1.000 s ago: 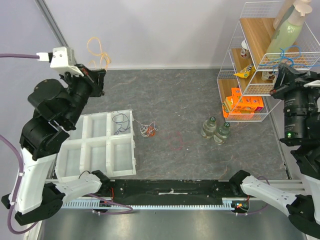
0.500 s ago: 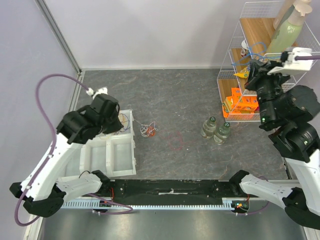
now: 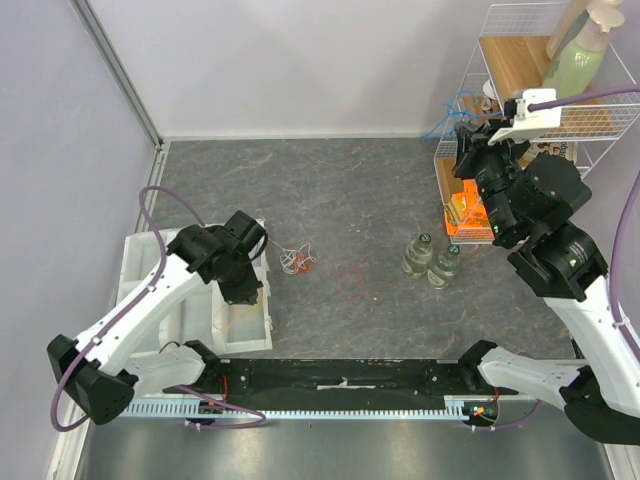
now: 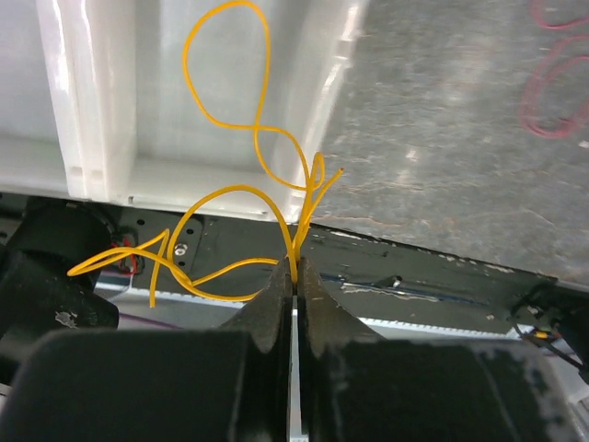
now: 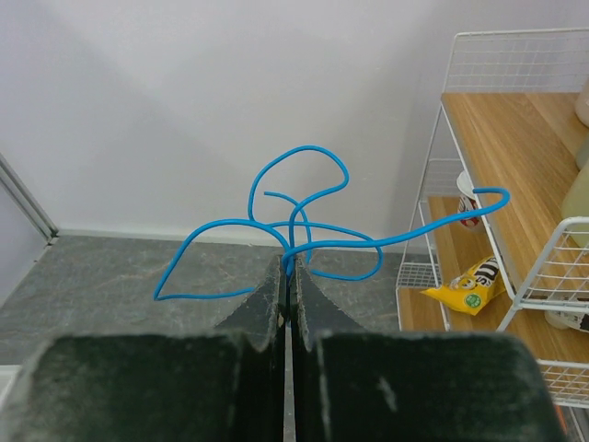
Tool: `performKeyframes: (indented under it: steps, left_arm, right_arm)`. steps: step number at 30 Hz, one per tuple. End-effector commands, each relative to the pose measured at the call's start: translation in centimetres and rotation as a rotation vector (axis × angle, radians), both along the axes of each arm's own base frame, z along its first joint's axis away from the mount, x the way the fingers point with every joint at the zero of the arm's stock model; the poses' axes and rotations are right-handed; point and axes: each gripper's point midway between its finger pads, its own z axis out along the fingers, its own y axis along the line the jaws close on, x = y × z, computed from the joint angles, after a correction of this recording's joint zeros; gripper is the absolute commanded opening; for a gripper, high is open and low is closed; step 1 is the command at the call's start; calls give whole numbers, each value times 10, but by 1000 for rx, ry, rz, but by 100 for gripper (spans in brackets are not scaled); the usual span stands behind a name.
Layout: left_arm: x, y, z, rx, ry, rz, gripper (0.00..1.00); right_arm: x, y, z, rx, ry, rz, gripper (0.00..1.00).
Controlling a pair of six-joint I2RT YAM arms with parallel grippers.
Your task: Untangle the cables
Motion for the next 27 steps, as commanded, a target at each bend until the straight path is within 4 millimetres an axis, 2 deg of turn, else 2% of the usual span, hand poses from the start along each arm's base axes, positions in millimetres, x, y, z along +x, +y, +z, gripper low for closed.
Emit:
performKeyframes:
  steps: [1, 4, 7, 10, 13, 15, 17, 21, 27]
  left_arm:
    - [-36, 31, -21, 127, 201, 168, 2]
    - [-26, 34, -21, 88, 130, 266, 2]
    - [-6, 14, -27, -46, 72, 299, 1]
    - [5, -6, -36, -175, 114, 374, 2]
    - [13, -12, -47, -298, 162, 511, 1]
    - [31, -17, -49, -393, 105, 571, 2]
    - [45, -9, -50, -410, 22, 617, 2]
    - [58, 15, -53, -366, -34, 699, 2]
    - [52, 33, -68, -312, 17, 765, 2]
  right_arm:
    - [-11, -5, 19, 55, -66, 19, 0]
    - [-16, -10, 20, 59, -73, 16, 0]
    - [-19, -14, 15, 56, -67, 5, 0]
    - [-26, -19, 16, 63, -64, 6, 0]
    - [-33, -26, 19, 66, -62, -4, 0]
    - [-37, -33, 20, 65, -62, -20, 0]
    - [-41, -37, 19, 65, -60, -29, 0]
    - [-45, -39, 19, 86, -50, -24, 0]
    - [-44, -32, 10, 131, -24, 3, 0]
